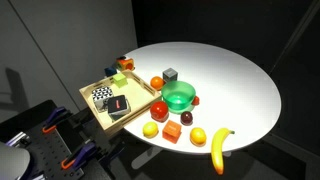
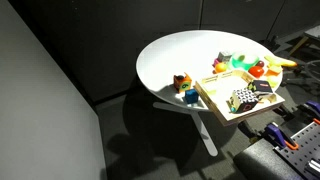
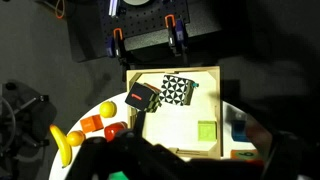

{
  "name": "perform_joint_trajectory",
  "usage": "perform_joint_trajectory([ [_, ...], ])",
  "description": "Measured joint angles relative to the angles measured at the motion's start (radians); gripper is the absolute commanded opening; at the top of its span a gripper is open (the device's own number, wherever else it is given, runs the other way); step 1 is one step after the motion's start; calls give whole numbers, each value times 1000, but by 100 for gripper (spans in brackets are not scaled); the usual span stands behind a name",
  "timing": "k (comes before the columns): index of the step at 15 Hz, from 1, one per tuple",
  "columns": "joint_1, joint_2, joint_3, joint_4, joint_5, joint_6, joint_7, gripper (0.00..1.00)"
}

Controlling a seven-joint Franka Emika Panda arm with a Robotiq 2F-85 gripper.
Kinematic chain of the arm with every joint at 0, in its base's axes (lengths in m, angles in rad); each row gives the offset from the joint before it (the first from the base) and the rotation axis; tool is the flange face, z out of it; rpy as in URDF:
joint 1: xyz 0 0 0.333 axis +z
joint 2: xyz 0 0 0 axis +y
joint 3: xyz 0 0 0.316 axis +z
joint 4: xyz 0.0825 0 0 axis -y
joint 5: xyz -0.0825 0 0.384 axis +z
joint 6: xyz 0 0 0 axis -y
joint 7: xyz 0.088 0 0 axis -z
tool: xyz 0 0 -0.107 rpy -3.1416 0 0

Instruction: Put the orange plushy cube in the crate

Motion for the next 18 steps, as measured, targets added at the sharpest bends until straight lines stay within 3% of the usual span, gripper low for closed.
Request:
perform_joint_trajectory([
  [7, 0, -2, 0, 0, 0, 0, 0, 100],
  [18, 72, 73, -69, -1, 0, 36, -5, 100],
])
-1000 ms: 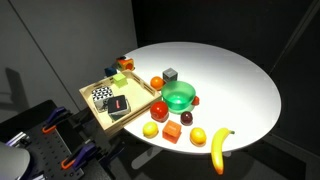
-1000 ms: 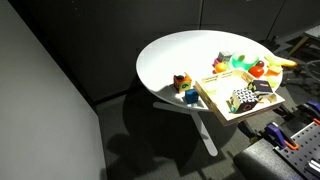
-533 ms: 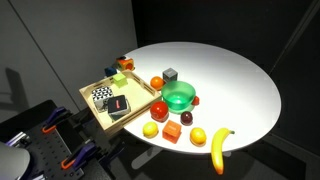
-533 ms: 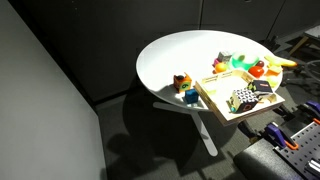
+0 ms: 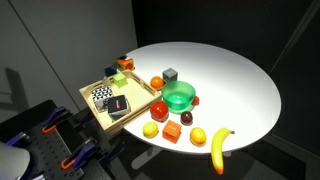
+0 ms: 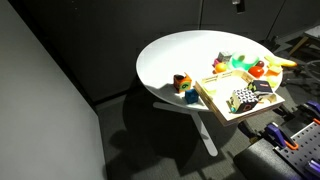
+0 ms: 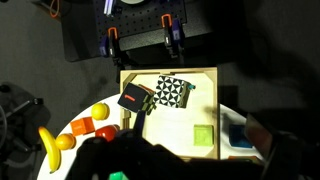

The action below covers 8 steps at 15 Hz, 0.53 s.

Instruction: Put the orange plushy cube in the crate

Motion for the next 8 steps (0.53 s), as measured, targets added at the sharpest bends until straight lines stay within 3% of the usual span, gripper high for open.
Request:
perform_joint_trajectory([
  [8, 39, 81, -13, -24, -3, 210, -20, 100],
])
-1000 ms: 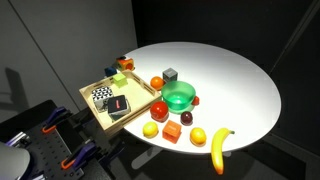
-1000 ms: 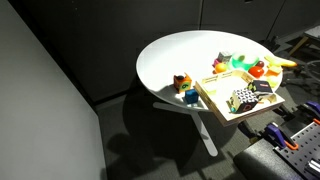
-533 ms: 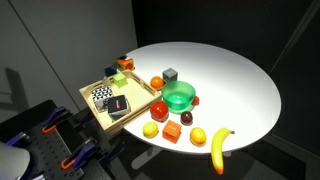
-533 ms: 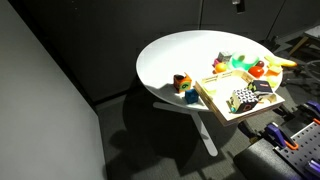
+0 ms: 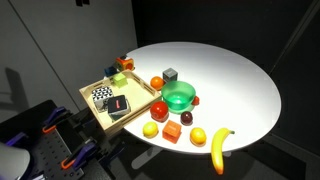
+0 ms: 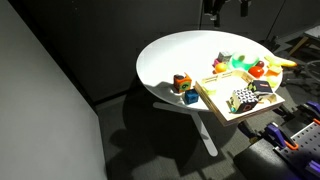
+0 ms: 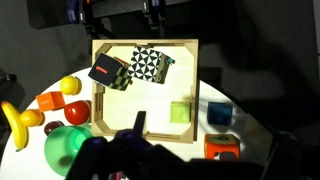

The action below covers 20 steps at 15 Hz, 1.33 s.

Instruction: Put the orange plushy cube in the crate

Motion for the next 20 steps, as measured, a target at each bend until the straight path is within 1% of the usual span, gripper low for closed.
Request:
perform_joint_trajectory([
  [7, 26, 91, -14, -6, -45, 206, -6, 100],
  [10, 31, 141, -27, 3, -47, 294, -32, 100],
  [15, 39, 235, -47, 53, -47, 407, -95, 100],
  [20, 81, 337, -76, 125, -64, 482, -101, 100],
])
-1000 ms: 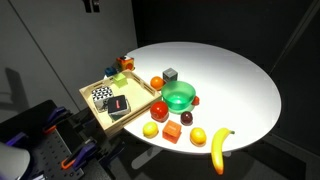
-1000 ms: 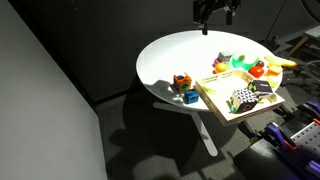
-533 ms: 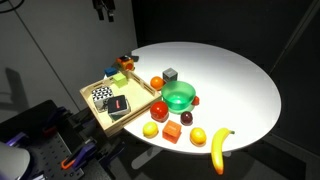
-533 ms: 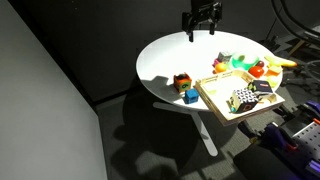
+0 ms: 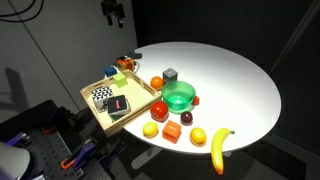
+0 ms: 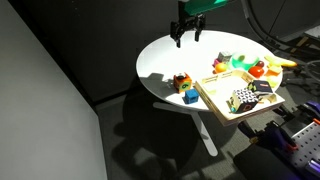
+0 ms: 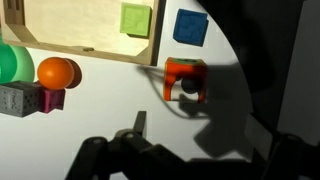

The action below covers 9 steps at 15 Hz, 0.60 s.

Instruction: Put the orange plushy cube in the crate

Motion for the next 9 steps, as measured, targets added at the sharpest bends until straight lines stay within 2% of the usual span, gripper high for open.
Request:
perform_joint_trajectory([
  [9, 57, 180, -54, 147, -14, 4, 0, 100],
])
